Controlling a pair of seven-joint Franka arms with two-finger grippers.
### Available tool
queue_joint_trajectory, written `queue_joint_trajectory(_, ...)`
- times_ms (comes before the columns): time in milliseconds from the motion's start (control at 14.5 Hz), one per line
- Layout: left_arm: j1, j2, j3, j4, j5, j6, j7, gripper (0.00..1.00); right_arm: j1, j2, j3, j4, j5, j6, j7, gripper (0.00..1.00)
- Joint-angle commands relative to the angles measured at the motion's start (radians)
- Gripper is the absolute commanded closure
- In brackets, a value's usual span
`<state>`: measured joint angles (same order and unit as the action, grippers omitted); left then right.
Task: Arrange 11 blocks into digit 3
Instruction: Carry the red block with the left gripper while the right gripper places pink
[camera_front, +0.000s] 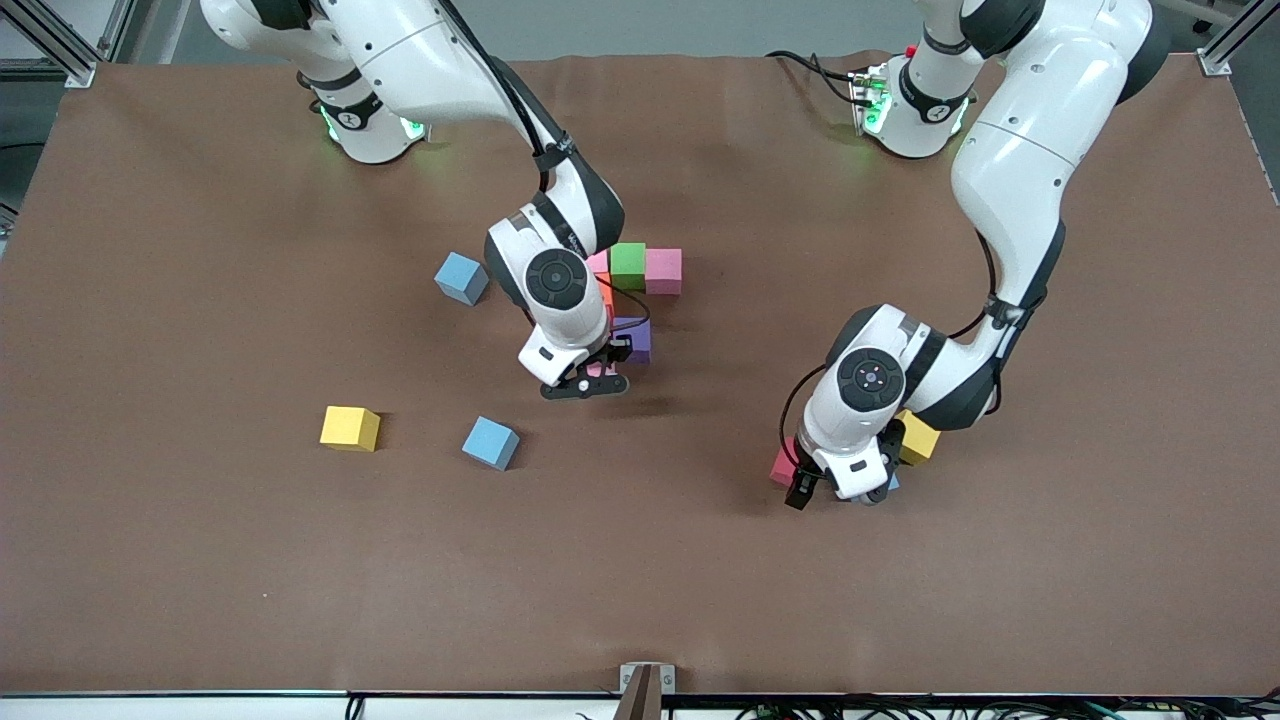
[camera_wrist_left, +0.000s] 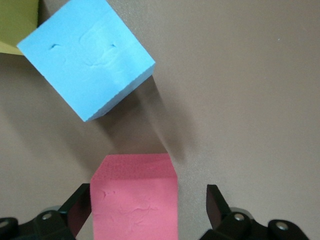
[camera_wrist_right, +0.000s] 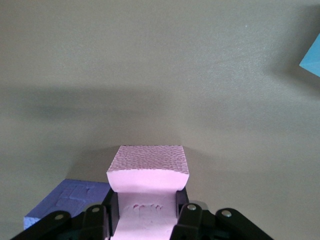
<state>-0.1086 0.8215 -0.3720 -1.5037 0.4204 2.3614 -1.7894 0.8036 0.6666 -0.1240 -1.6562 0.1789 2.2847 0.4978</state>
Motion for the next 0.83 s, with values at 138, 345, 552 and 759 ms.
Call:
queue_joint_trajectory(138,-0.006,0.016,0.012,0.026,-0.019,0.016,0.012,0.00,0.008,0.030,0.000,0.023,0.019,-0.002,0.031,0.99)
queue_joint_trajectory(345,-0.006,0.014,0.012,0.026,-0.017,0.016,0.022,0.55,0.008,0.030,0.000,0.021,0.019,-0.002,0.031,0.99)
queue_joint_trajectory(552,-0.005,0.002,0.010,0.026,-0.020,0.012,0.007,0.69,0.008,0.030,0.000,0.021,0.017,-0.002,0.030,0.98)
queue_joint_trajectory(759,-0.013,-0.015,0.001,0.016,-0.026,-0.016,-0.060,0.71,0.006,0.033,0.000,0.023,0.017,-0.001,0.027,0.91)
